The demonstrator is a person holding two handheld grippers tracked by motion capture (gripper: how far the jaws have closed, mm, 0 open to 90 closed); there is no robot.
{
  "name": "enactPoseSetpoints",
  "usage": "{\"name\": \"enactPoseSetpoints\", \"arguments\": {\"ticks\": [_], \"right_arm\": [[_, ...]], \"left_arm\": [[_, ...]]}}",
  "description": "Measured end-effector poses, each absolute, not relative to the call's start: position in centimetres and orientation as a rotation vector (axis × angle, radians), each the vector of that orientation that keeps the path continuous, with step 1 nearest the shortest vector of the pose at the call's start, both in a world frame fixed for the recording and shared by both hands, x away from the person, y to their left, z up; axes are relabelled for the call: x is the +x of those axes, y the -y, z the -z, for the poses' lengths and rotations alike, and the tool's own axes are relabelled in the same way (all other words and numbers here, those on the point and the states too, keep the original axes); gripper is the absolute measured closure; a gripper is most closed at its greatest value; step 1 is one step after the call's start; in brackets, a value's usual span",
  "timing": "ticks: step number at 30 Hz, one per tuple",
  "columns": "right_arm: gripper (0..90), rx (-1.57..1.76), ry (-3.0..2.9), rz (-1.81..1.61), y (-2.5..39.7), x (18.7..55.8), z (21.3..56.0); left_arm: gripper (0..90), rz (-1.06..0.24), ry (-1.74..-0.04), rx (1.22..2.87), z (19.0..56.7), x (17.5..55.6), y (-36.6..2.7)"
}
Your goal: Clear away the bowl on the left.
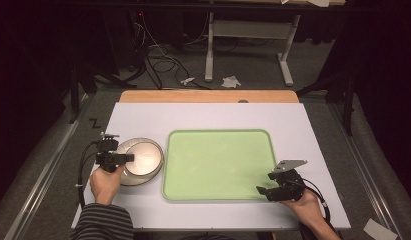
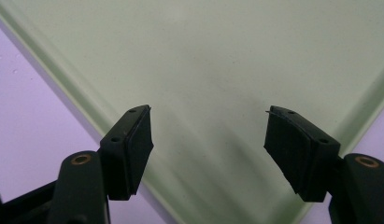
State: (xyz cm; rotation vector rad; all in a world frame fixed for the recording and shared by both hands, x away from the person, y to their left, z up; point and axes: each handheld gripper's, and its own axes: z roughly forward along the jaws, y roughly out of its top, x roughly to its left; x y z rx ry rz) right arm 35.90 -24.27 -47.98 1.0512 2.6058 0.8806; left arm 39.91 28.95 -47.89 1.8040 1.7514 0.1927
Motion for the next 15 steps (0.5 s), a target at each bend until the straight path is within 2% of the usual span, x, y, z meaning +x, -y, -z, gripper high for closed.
{"name": "enactPoseSetpoints", "arguments": {"ticks": [15], "right_arm": [[33.4,1.035,-2.609,-0.874,24.4,36.0,48.0]], "left_arm": [[81.4,-0.271,-1.710,1.770,46.5,39.0,-28.8]]}}
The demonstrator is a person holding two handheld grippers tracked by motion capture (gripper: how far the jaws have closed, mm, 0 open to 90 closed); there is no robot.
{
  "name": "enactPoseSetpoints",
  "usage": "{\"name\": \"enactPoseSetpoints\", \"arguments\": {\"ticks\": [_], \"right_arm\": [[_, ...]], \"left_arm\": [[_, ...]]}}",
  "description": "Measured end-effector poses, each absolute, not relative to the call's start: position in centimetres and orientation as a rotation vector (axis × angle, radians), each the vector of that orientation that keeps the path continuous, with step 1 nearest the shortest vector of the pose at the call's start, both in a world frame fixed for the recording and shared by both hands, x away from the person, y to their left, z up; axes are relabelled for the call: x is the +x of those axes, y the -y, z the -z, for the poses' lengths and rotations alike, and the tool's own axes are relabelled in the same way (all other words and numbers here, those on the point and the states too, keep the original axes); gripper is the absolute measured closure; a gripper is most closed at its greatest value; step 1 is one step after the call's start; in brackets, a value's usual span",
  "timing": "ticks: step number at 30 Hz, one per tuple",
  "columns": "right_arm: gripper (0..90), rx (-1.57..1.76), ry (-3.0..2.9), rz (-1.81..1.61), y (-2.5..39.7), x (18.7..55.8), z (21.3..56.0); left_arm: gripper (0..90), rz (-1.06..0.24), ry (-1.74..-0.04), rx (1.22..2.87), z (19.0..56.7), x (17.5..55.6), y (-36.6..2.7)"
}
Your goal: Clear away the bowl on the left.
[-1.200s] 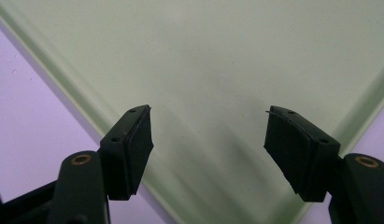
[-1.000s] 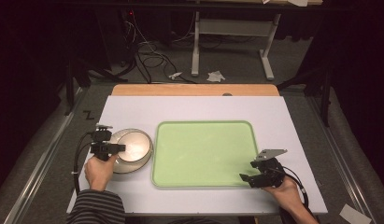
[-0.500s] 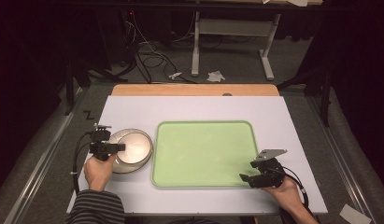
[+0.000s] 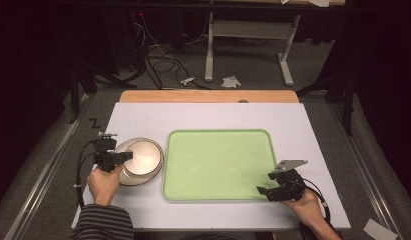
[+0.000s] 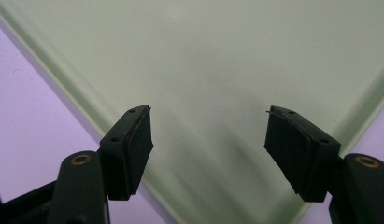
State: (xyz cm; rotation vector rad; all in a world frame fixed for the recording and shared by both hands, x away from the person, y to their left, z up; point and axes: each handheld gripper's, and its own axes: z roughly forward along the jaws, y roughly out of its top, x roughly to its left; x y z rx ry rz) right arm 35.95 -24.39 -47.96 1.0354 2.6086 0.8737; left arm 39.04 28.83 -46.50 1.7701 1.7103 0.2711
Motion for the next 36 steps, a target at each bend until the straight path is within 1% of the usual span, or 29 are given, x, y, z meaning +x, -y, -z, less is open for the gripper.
{"name": "enactPoseSetpoints", "arguments": {"ticks": [5,8,10,13,19,27,36], "right_arm": [[33.4,1.032,-2.608,-0.875,24.4,35.9,47.9],[33.4,1.038,-2.606,-0.878,24.4,35.9,47.9],[33.4,1.040,-2.606,-0.880,24.4,35.9,47.9],[33.4,1.044,-2.606,-0.882,24.3,35.9,47.9],[33.4,1.039,-2.606,-0.880,24.4,35.9,48.0],[33.4,1.049,-2.607,-0.884,24.3,36.0,48.0],[33.4,1.045,-2.604,-0.883,24.3,36.0,48.0]], "left_arm": [[81.0,-0.264,-1.693,1.752,46.1,38.7,-28.8],[79.1,-0.256,-1.678,1.723,45.8,38.5,-28.9],[78.0,-0.283,-1.676,1.745,45.6,38.4,-28.5],[78.5,-0.297,-1.659,1.769,45.3,38.3,-28.2],[81.2,-0.287,-1.611,1.743,44.3,38.1,-27.7],[81.5,-0.233,-1.565,1.741,43.8,38.1,-27.1],[81.4,-0.213,-1.512,1.780,43.2,38.2,-25.7]]}}
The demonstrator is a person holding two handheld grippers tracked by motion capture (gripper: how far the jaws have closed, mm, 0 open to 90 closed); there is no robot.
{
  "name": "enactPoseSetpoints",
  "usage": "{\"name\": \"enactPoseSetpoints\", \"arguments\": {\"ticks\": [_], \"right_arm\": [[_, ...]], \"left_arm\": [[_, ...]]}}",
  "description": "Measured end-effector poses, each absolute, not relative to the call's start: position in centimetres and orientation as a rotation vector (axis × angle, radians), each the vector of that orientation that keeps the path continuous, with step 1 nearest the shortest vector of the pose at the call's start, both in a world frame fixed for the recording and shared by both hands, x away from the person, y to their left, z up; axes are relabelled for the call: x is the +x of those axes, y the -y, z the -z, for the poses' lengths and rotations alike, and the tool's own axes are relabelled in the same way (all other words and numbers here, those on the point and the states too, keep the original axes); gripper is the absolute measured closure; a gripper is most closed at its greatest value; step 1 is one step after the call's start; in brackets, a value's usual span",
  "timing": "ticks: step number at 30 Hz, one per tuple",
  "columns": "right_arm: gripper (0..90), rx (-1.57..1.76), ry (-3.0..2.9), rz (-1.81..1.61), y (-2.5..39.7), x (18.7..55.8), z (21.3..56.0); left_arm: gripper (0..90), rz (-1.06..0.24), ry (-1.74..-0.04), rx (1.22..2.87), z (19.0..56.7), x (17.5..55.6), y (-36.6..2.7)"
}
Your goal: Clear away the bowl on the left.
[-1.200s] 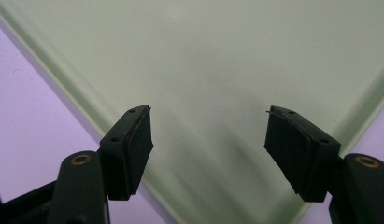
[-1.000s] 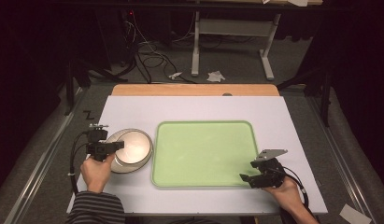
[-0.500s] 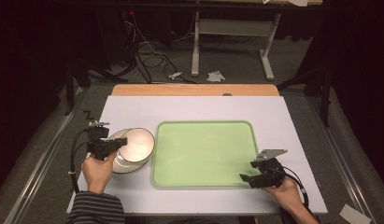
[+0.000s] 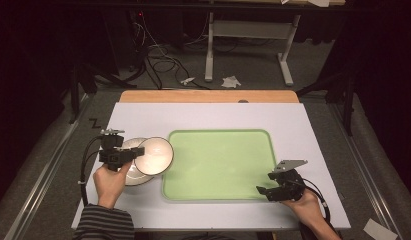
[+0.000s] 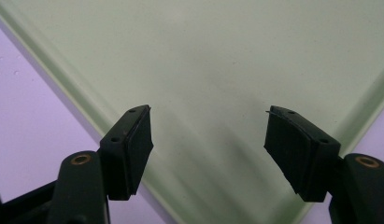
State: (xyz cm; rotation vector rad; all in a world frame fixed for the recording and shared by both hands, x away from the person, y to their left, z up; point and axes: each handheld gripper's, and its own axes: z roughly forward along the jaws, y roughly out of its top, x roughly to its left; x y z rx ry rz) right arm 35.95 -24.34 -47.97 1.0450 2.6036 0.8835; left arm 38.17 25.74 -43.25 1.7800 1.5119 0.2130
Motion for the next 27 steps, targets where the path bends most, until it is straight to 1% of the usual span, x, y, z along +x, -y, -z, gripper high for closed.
{"name": "enactPoseSetpoints", "arguments": {"ticks": [7,11,20,27], "right_arm": [[33.4,1.042,-2.604,-0.885,24.3,36.0,48.0],[33.4,1.058,-2.604,-0.885,24.3,36.0,48.0],[33.4,1.051,-2.601,-0.878,24.4,36.0,48.0],[33.4,1.047,-2.601,-0.879,24.4,35.9,48.0]], "left_arm": [[81.4,-0.202,-1.473,1.808,42.8,38.4,-24.8],[81.4,-0.174,-1.443,1.830,42.5,38.6,-24.2],[81.3,-0.129,-1.389,1.886,42.4,39.6,-21.8],[81.2,-0.122,-1.346,1.916,42.2,40.2,-20.0]]}}
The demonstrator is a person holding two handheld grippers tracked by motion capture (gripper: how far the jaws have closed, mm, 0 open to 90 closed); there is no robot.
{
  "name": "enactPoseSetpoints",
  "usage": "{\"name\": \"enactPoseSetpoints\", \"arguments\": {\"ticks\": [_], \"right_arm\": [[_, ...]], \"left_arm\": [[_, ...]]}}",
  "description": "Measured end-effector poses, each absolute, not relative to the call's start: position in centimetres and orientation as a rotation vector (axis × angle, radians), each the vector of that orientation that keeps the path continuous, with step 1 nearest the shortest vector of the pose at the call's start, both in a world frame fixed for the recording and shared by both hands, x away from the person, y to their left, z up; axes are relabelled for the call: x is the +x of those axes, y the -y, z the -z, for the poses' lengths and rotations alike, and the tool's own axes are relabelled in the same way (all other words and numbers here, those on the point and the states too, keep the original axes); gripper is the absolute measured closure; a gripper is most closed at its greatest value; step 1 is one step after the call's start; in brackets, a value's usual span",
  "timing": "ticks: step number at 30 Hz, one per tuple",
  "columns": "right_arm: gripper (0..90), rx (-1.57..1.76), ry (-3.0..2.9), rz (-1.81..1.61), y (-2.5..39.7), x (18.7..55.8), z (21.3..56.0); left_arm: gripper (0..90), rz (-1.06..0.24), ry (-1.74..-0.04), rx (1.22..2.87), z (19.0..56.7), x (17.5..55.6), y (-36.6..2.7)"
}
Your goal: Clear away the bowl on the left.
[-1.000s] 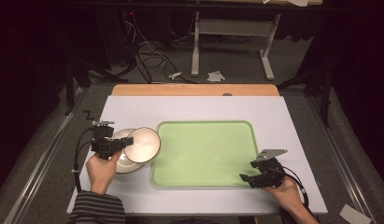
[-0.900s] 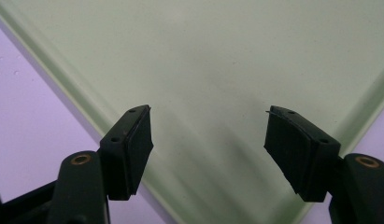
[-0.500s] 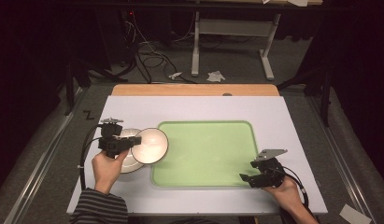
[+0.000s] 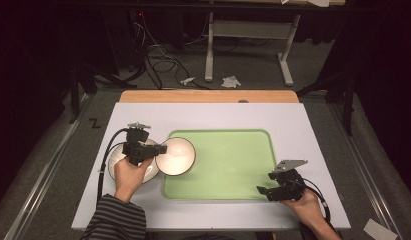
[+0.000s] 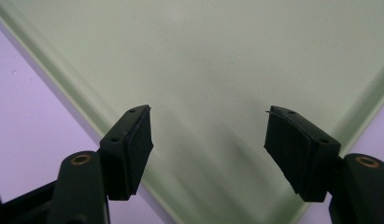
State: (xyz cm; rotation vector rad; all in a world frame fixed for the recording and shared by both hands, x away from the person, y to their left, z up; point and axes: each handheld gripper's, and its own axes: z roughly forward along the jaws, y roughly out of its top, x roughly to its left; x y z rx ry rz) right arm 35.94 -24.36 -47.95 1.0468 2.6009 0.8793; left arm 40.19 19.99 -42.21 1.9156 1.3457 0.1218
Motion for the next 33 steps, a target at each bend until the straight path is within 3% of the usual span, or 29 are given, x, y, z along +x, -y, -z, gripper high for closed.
{"name": "enactPoseSetpoints", "arguments": {"ticks": [33], "right_arm": [[33.4,1.049,-2.605,-0.881,24.3,35.9,47.9]], "left_arm": [[81.0,-0.047,-1.222,2.002,43.1,43.8,-11.5]]}}
